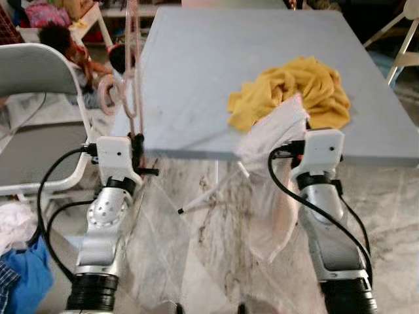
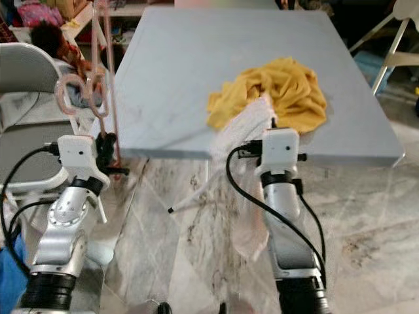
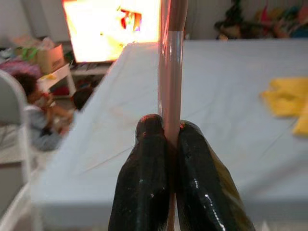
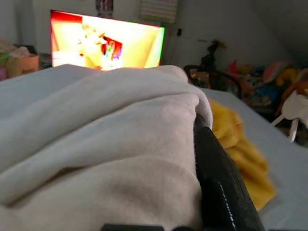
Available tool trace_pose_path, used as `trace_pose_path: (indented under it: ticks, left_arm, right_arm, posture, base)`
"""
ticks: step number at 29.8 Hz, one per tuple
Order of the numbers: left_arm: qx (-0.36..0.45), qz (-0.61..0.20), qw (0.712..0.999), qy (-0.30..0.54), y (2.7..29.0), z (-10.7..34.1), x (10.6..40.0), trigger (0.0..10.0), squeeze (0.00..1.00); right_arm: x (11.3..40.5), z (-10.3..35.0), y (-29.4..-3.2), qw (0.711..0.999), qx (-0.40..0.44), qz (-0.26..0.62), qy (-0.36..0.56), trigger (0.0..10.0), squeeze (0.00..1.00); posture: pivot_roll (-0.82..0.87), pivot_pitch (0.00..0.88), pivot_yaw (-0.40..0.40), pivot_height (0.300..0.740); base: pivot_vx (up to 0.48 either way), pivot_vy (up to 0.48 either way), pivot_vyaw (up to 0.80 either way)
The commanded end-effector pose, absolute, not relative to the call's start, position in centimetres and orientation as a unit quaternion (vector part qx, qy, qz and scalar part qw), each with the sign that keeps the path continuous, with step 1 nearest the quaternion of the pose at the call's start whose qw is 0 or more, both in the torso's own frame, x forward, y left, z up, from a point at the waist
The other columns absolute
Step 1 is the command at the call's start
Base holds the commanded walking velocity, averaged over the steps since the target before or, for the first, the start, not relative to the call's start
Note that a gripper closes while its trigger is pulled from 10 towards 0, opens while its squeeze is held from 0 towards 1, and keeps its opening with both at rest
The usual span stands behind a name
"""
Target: Hang hanger
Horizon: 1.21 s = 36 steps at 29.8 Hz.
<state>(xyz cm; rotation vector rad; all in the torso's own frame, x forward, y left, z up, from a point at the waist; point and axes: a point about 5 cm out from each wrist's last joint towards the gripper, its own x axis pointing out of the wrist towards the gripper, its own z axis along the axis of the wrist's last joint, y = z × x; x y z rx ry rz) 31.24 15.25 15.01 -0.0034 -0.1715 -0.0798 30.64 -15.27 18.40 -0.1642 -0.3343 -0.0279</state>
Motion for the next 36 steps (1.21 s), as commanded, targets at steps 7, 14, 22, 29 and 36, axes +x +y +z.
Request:
trace_pose_path:
  ticks: [7, 14, 22, 29, 36]
  left_arm:
    - [-0.002, -0.051, 0.994, -0.093, 14.8, 15.5, 31.0, 10.0, 0.00]
    - [-0.005, -0.048, 0.995, -0.091, 14.7, 15.5, 30.8, 10.0, 0.00]
    - [0.012, -0.051, 0.994, -0.095, 14.5, 15.3, 30.1, 10.0, 0.00]
    - [0.024, -0.036, 0.995, -0.085, 15.3, 14.4, 29.4, 10.0, 0.00]
    - [0.023, -0.020, 0.996, -0.078, 15.5, 13.8, 28.8, 10.0, 0.00]
  right_arm:
    - [30.7, 20.3, -15.0, 0.977, -0.078, -0.014, -0.200, 10.0, 0.00]
    - [30.8, 20.1, -14.9, 0.978, -0.079, -0.008, -0.194, 10.0, 0.00]
    - [31.1, 20.0, -15.0, 0.978, -0.081, -0.005, -0.190, 10.0, 0.00]
    - [31.3, 20.3, -14.9, 0.978, -0.083, 0.004, -0.191, 10.0, 0.00]
    - [31.8, 20.8, -15.2, 0.977, -0.088, 0.016, -0.193, 10.0, 0.00]
  posture:
    - [-0.03, 0.172, -0.012, 0.740]
    - [-0.02, 0.174, -0.016, 0.740]
    - [0.00, 0.175, -0.024, 0.740]
    - [0.01, 0.181, -0.040, 0.740]
    - [0.02, 0.184, -0.060, 0.740]
  base:
    - [0.465, 0.000, 0.00]
    - [0.300, 0.000, 0.00]
    - [0.000, 0.000, 0.00]
    - [0.000, 0.000, 0.00]
    - [0.000, 0.000, 0.00]
